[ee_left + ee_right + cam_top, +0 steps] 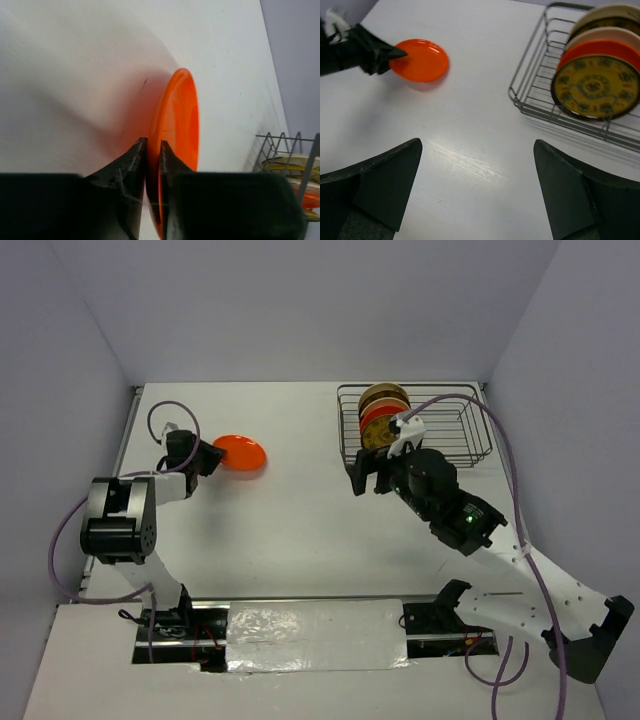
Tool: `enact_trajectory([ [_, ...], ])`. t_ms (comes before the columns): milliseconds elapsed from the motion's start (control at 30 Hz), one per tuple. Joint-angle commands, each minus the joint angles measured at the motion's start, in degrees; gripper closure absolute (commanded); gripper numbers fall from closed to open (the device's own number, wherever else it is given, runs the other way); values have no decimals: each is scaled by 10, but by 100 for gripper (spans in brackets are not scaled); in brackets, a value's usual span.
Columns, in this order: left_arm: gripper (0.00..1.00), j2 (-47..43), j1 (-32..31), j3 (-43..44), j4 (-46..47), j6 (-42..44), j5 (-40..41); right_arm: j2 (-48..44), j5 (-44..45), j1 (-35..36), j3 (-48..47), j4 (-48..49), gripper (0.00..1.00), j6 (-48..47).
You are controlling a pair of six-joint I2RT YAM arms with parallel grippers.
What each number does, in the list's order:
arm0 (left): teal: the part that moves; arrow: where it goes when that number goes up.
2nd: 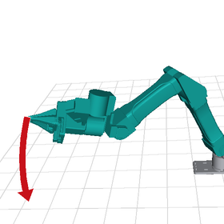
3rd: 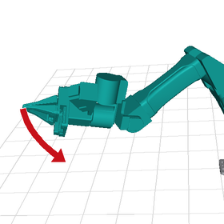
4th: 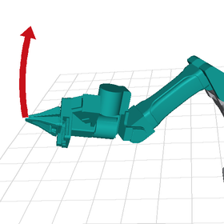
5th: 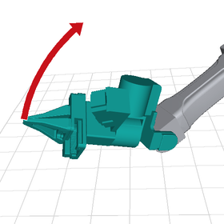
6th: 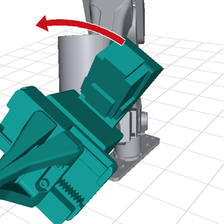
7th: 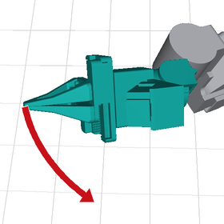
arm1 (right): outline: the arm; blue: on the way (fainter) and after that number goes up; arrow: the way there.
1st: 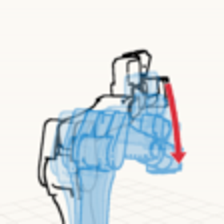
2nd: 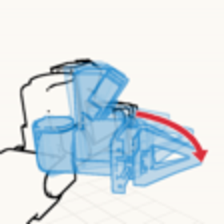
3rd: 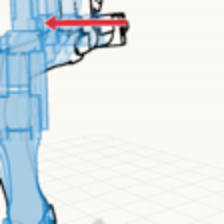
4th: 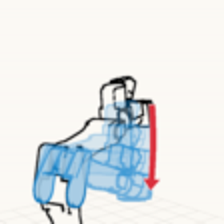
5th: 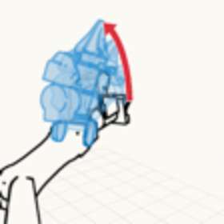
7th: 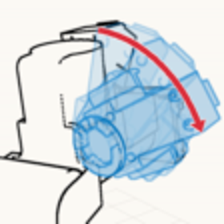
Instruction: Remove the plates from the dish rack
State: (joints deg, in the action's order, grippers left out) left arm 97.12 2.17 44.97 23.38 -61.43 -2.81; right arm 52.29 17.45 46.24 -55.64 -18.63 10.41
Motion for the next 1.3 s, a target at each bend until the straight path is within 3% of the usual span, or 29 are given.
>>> enact_trajectory([
  [0,56,33,5,33,105,7,-8,25,-47,-85,18,-12,0,93],
  [67,32,40,5,30,91,3,-6,57,-69,-150,13,-22,0,141],
  [200,1,-1,4,39,-35,-3,26,161,-87,-227,-40,-62,0,238],
  [333,1,-95,4,67,-274,11,81,269,-70,-276,-154,-165,0,395],
  [400,1,-140,4,82,-347,41,126,325,-81,-301,-219,-213,1,440],
  [433,1,-195,3,93,-423,60,145,337,-111,-309,-239,-214,3,475],
  [533,0,-331,-4,82,-493,103,156,352,-153,-341,-211,-138,9,549],
  [733,1,-541,-9,79,-536,270,116,330,-79,-357,-169,-98,19,694],
  [867,1,-563,-9,91,-587,369,68,369,-62,-367,-207,-124,25,718],
  [1000,1,-582,-10,39,-559,368,60,397,-71,-374,-233,-119,31,733],
  [1167,1,-588,-11,42,-557,374,45,445,-67,-374,-271,-139,31,748],
  [1267,1,-585,-11,39,-552,376,33,468,-63,-374,-291,-134,37,748],
])
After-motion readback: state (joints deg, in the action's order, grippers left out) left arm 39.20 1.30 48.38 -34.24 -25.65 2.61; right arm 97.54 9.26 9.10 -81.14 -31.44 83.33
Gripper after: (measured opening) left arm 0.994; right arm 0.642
